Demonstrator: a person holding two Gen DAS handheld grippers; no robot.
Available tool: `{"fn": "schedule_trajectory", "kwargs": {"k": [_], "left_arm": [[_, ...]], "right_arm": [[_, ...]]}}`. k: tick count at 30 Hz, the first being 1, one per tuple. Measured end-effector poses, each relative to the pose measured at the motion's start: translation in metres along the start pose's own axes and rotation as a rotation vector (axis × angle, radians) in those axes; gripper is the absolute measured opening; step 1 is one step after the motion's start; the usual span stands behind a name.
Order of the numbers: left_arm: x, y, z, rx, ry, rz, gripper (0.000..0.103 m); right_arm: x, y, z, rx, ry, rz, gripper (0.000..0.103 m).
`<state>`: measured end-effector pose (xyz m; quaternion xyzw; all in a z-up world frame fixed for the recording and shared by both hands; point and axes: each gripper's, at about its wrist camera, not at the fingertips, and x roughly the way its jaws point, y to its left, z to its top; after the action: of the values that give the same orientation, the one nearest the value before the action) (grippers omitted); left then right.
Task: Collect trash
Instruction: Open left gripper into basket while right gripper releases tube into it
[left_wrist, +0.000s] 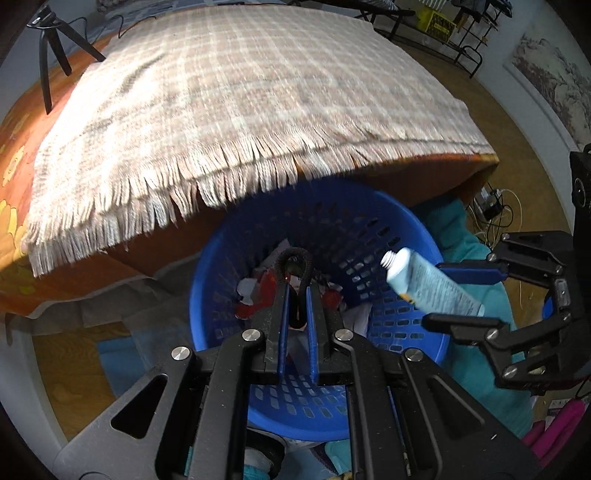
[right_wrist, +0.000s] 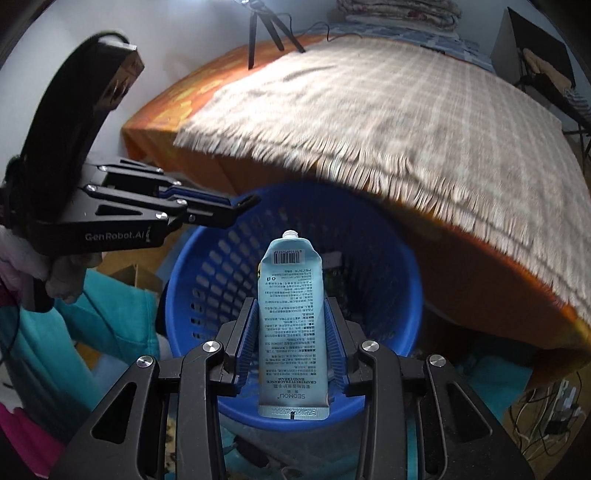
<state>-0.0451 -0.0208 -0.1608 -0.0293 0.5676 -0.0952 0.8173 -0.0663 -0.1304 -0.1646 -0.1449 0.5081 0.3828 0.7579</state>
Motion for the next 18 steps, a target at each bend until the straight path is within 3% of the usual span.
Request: {"fn": "schedule_trajectory", "kwargs": {"k": [10, 15, 18], "left_arm": [[0.012, -0.006, 0.0, 0.001, 0.022, -0.003, 0.007], [0.016, -0.007, -0.001, 0.0, 0.026, 0.006, 0.02], [0.018, -0.007, -0.001, -0.005, 0.028, 0.007, 0.02]], "right_arm": [[0.017, 0.011, -0.014, -0.015, 0.05, 0.016, 0.034], [0.021, 0.008, -0.017, -0.006, 0.056, 0.005, 0.034], [0.022, 0.007, -0.018, 0.0, 0.057, 0.002, 0.034]]}}
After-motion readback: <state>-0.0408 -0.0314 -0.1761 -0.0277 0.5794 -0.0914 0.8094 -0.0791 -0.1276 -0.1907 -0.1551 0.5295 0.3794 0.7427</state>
